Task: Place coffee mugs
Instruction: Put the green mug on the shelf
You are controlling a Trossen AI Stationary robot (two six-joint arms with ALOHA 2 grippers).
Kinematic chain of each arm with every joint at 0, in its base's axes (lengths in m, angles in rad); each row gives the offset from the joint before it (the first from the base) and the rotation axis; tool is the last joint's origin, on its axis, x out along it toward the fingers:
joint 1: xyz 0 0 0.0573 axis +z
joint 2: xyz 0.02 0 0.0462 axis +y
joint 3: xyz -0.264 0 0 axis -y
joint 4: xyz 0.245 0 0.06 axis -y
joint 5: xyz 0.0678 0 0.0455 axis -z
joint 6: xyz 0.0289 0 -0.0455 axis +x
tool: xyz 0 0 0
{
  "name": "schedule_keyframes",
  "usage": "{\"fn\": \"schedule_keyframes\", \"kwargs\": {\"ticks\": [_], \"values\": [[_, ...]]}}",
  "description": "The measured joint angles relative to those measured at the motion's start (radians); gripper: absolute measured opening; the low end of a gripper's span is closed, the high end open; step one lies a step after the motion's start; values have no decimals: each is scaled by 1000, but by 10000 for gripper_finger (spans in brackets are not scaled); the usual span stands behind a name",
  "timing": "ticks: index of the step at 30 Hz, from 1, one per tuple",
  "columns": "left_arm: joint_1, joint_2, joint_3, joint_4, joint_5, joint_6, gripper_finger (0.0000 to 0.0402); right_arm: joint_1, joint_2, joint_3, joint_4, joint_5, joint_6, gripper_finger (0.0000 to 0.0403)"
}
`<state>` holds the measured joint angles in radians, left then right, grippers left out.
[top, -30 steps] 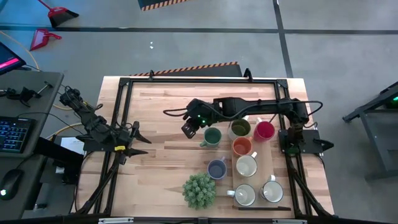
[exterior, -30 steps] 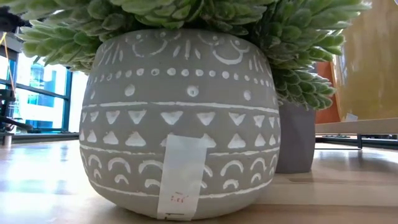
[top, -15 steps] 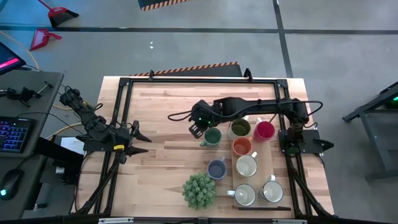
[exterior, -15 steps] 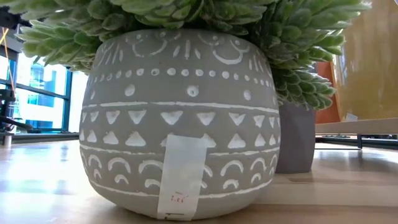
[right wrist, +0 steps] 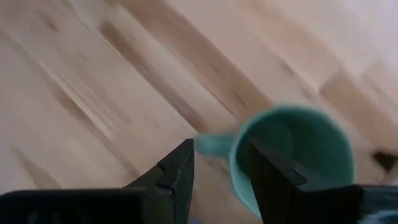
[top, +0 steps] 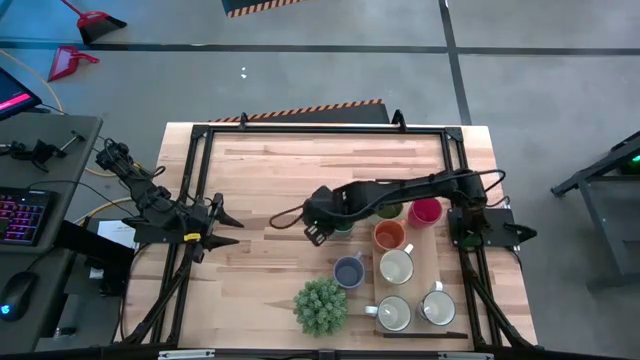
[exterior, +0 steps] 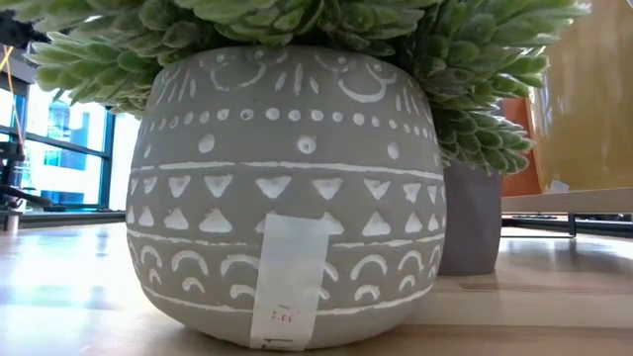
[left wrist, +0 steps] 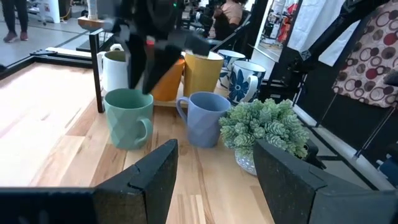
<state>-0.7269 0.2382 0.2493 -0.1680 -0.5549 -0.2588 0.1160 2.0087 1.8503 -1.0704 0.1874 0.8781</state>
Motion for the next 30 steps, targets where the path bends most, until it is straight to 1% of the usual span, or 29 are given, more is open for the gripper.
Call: {"fn": "schedule_keyframes", "kwargs": {"ticks": [2,6,11,14,17,21,24,30], "values": [[0,0,0,0,0,0,197,-1,18,0,-35,-13,53,126],[0,0,0,0,0,0,197,-4,27,-1,-74,-1,122,126],[0,0,0,1,0,0,197,-4,33,-1,-85,-14,198,126],[0,0,0,1,0,0,197,3,45,0,-82,-39,198,126],[0,0,0,1,1,0,197,10,57,-1,-93,-44,195,126],[0,0,0,1,1,0,197,18,63,0,-117,-83,136,126],[0,0,0,2,1,-2,197,23,67,-1,-170,-77,142,126],[0,0,0,2,1,-2,197,22,79,-1,-179,-92,108,126]]}}
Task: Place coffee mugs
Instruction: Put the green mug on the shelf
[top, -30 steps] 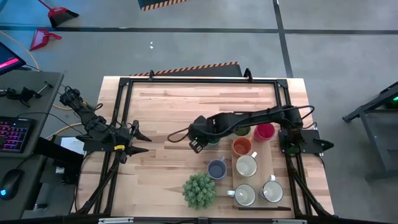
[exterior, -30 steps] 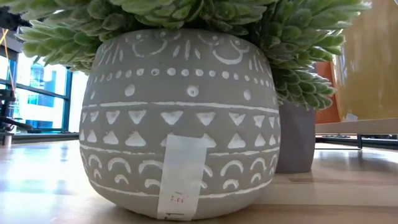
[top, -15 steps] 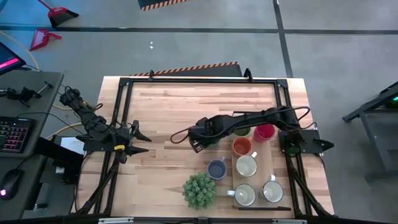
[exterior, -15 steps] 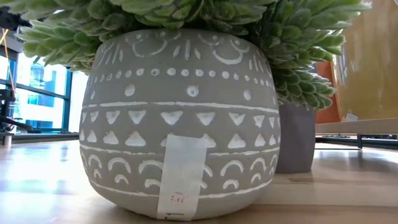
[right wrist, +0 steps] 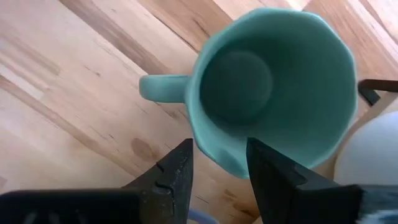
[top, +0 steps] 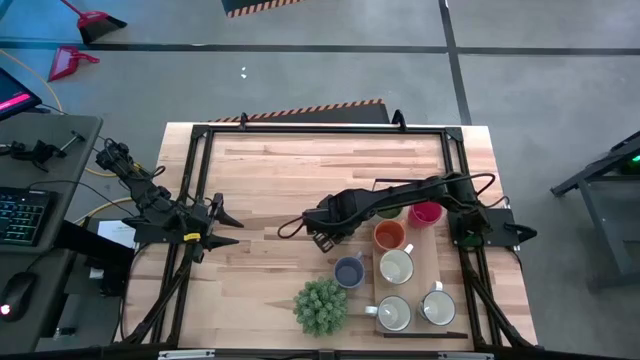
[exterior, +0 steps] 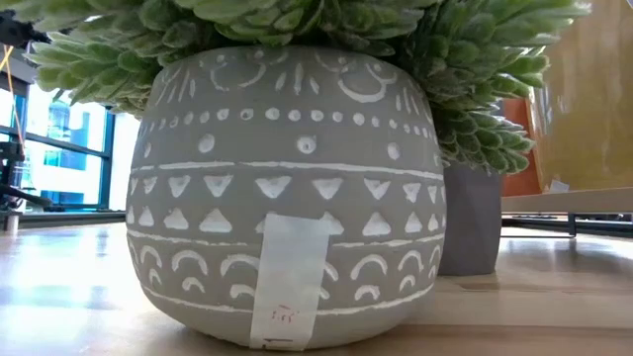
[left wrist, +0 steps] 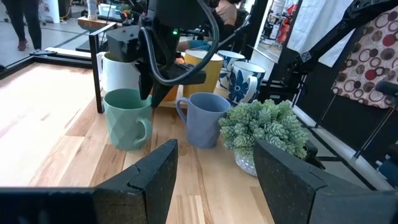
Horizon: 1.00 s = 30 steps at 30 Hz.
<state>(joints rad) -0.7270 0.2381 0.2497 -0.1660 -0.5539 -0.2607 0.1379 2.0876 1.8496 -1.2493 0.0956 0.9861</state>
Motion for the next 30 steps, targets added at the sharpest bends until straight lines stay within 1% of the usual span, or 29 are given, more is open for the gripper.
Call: {"fn": "schedule_keyframes", "kwargs": {"ticks": [18,20,23,30], "values": [[0,0,0,-1,-7,1,197,2,3,0,51,8,-82,126],[0,0,0,0,-7,0,197,2,14,1,68,8,-110,126],[0,0,0,1,-7,0,197,5,49,1,80,-26,-140,126],[0,0,1,9,-8,-19,197,5,92,0,87,-36,-123,126]]}}
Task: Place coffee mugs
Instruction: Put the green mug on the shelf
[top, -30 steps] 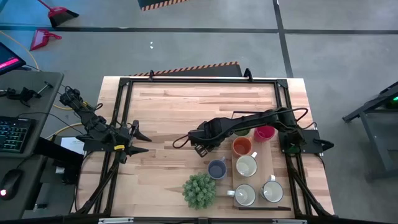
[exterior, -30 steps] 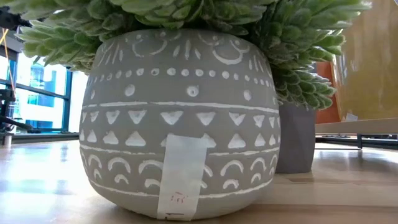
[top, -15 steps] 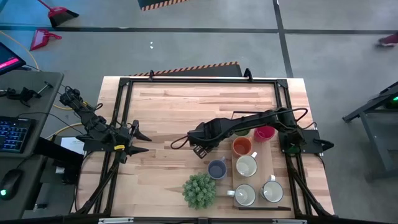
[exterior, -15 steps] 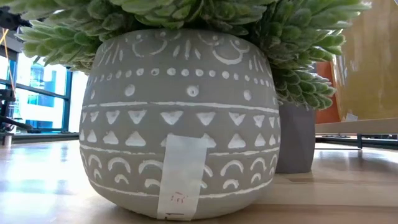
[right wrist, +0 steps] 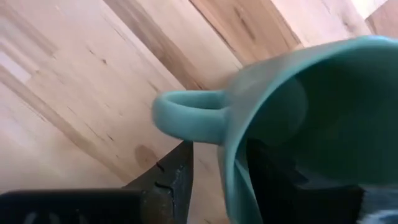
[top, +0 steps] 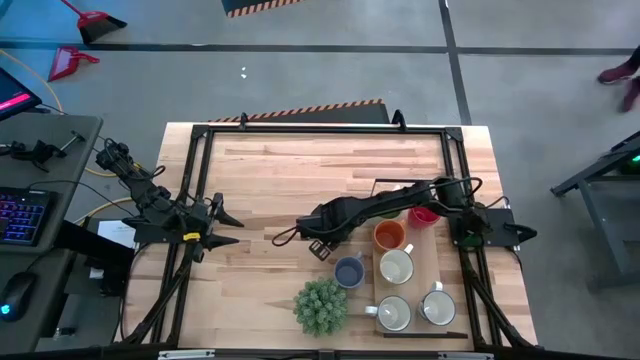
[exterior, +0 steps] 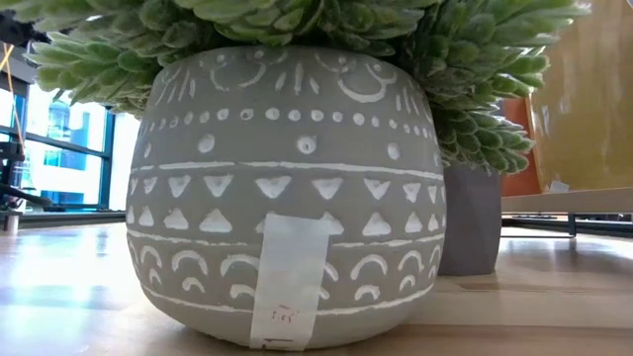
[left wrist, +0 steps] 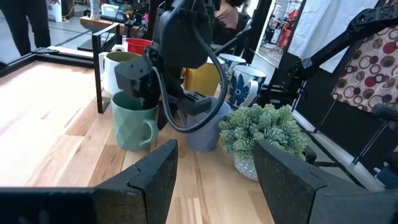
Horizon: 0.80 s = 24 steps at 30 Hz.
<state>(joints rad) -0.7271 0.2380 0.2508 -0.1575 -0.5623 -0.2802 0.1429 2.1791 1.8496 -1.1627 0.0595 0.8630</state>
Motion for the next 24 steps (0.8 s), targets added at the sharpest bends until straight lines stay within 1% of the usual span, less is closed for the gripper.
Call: {"fn": "schedule_keyframes", "kwargs": {"ticks": [9,11,12,15,16,20,24], "values": [[0,0,0,-1,0,-6,197,-1,2,0,9,15,0,121],[0,0,0,-1,0,-6,197,-1,2,0,9,14,0,105],[0,0,0,-1,0,-6,197,-1,2,0,9,14,0,90],[0,0,0,-1,0,-6,197,-1,2,0,11,14,-5,25],[0,0,0,-1,0,-6,197,-1,2,0,16,18,-10,13],[0,0,0,-2,0,-6,197,-1,4,13,26,67,-12,5],[0,0,0,-2,1,-6,197,-1,4,89,0,121,-39,3]]}}
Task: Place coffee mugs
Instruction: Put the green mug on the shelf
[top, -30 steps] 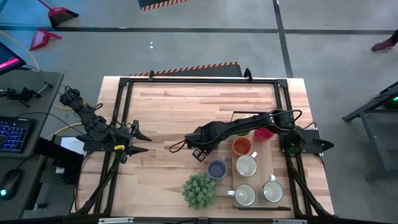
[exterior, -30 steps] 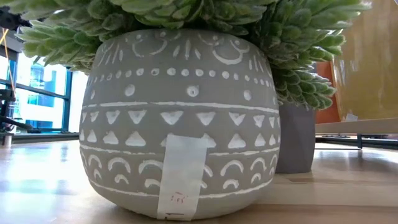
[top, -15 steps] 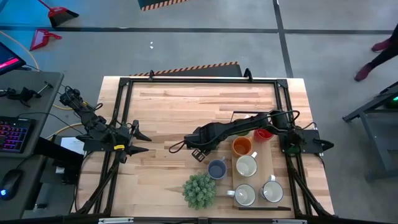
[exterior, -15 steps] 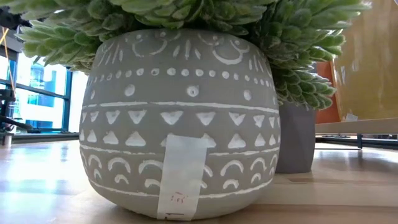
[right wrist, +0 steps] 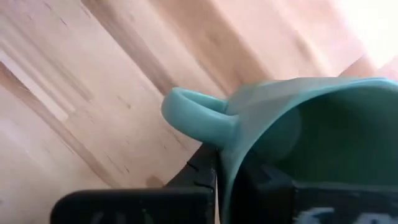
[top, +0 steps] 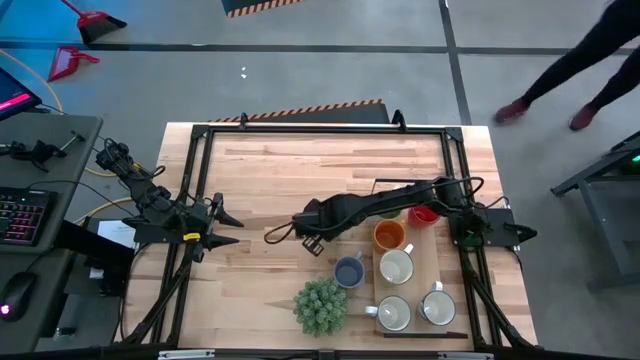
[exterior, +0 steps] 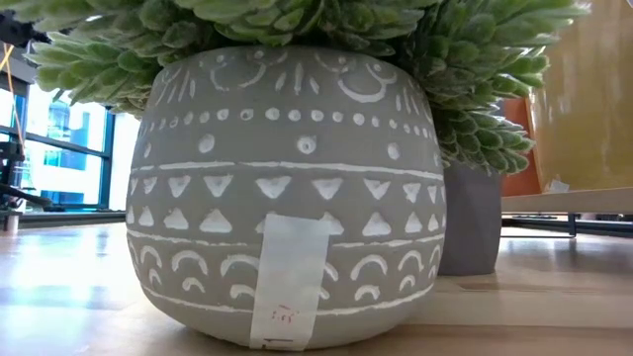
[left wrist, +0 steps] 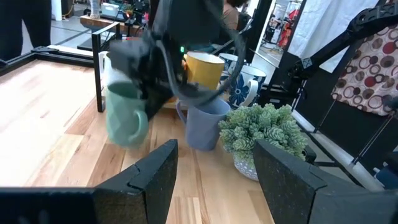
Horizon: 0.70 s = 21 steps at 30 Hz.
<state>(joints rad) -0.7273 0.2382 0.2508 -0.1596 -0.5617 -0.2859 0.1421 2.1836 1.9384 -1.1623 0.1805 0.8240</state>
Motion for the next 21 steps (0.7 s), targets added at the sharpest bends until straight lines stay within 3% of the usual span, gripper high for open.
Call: {"fn": "schedule_keyframes", "kwargs": {"ticks": [5,10,21], "values": [[0,0,0,-1,0,0,197,8,0,159,-177,78,-11,2],[0,0,0,-3,0,0,197,53,-1,340,-405,169,87,1],[0,0,-1,-43,1,0,197,197,-20,401,-407,283,322,1]]}}
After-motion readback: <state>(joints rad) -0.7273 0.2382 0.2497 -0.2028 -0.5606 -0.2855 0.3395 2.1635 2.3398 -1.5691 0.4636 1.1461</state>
